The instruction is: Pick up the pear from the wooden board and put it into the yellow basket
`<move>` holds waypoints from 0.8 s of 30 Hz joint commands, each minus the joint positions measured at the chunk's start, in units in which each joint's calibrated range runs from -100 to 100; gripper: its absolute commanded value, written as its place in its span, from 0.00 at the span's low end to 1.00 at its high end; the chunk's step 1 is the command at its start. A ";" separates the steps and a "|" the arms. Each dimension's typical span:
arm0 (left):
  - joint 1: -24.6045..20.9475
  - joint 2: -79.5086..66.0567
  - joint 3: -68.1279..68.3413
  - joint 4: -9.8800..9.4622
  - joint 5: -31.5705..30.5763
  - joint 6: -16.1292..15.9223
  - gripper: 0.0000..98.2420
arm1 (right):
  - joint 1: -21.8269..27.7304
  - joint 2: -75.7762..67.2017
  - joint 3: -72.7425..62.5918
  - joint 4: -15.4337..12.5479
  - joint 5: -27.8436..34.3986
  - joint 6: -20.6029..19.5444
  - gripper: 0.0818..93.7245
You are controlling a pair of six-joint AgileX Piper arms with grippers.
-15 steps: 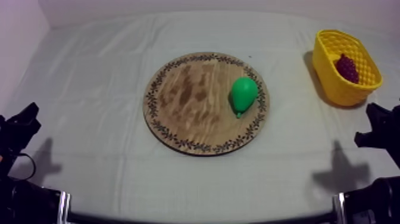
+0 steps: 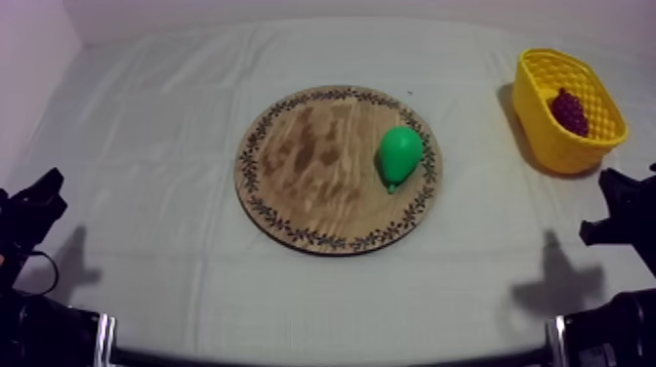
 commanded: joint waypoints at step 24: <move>0.02 0.00 0.00 -0.02 -0.01 -0.01 0.00 | -26.04 48.45 -64.28 11.74 32.27 -17.09 0.00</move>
